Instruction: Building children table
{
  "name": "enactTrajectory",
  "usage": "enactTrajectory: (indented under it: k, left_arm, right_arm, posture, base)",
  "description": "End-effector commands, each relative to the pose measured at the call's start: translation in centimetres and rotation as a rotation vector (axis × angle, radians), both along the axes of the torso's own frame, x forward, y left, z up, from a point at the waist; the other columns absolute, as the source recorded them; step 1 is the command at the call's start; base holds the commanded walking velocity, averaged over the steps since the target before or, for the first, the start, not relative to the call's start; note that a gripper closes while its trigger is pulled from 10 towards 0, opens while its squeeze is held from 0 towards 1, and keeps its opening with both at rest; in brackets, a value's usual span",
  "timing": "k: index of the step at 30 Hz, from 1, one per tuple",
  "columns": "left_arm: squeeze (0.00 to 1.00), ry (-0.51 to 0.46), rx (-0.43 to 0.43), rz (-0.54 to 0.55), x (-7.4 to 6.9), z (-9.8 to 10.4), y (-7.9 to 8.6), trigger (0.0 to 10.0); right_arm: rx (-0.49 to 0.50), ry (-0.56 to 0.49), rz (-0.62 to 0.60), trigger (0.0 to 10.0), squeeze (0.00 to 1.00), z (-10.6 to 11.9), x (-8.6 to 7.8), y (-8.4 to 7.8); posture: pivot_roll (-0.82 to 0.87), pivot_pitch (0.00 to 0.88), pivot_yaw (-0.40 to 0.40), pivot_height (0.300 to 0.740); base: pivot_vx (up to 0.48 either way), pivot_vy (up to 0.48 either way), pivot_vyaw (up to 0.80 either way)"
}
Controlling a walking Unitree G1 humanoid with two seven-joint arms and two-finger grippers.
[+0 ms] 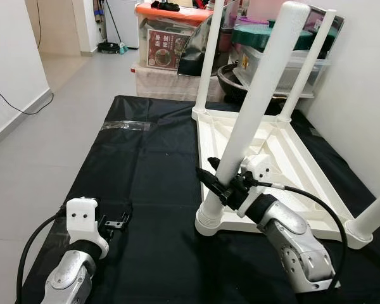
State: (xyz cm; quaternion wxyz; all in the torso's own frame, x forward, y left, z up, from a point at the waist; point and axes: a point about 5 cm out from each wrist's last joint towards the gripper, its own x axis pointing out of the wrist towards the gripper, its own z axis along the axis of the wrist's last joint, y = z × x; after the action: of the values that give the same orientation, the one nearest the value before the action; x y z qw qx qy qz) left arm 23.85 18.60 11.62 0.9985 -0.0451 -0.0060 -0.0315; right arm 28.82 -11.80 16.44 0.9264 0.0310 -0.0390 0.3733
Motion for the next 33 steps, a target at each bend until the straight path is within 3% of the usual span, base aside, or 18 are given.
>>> enactTrajectory:
  k: [1,17,33]
  left_arm:
    - [0.0,0.024,-0.002,-0.002,-0.15,-0.52,-0.07,10.0]
    - [0.0,0.038,-0.015,0.015,-0.4,-0.71,0.38,10.0]
    - [0.0,0.046,-0.032,0.029,-0.79,-0.85,0.47,10.0]
  right_arm:
    - [-0.053,0.169,0.093,0.0,0.0,-3.69,-1.08,1.38]
    - [-0.109,0.182,0.257,0.0,0.0,-3.63,-1.11,1.53]
    - [-0.109,0.179,0.322,0.0,0.0,-3.56,-1.15,1.93]
  posture:
    - [0.22,0.0,-0.112,0.74]
    - [0.23,0.0,-0.126,0.74]
    - [0.24,0.0,-0.143,0.74]
  base:
    - [0.0,0.0,0.0]
    - [0.0,0.0,0.0]
    - [0.0,0.0,0.0]
